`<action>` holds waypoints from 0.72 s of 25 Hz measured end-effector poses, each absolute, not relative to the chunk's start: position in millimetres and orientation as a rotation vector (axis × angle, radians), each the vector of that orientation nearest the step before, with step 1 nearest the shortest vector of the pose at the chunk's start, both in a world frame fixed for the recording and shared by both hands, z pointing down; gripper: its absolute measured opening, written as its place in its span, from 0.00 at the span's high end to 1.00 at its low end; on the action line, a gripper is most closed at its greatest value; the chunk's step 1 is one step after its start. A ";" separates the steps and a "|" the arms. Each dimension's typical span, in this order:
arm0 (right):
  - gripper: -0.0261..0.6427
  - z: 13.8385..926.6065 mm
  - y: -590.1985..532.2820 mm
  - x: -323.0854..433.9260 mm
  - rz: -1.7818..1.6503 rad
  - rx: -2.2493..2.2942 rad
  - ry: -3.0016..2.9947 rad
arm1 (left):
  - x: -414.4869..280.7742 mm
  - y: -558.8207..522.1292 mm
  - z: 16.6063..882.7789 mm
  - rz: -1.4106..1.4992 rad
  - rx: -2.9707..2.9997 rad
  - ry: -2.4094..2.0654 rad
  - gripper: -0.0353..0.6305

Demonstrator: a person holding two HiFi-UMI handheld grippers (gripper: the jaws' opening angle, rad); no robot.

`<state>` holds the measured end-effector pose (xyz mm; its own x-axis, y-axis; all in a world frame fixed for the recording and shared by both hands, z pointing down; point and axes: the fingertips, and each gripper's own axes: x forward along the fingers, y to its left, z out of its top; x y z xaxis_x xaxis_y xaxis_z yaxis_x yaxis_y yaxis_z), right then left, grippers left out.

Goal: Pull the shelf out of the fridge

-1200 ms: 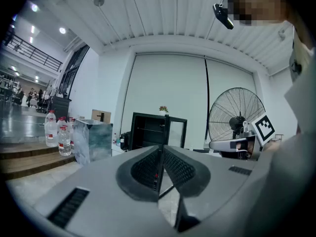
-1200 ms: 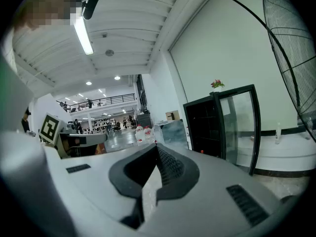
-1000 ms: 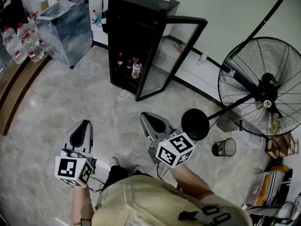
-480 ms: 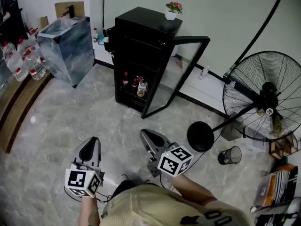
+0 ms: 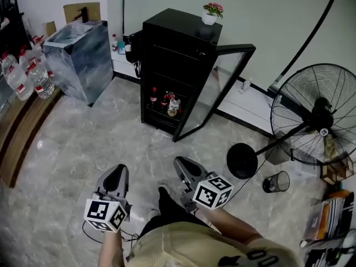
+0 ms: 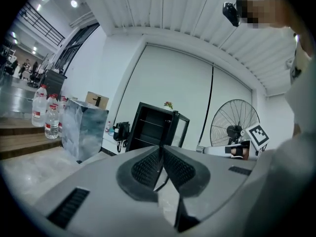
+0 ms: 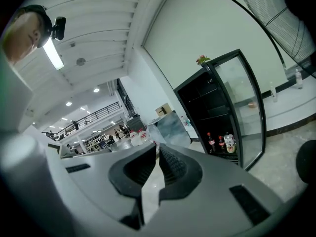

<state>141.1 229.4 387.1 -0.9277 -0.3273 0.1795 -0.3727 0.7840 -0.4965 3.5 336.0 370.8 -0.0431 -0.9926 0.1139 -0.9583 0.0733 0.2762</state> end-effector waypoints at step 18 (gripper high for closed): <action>0.83 419.2 98.6 30.2 0.971 0.498 -2.844 | -57.5 176.2 386.0 -0.080 2.053 -1.959 0.89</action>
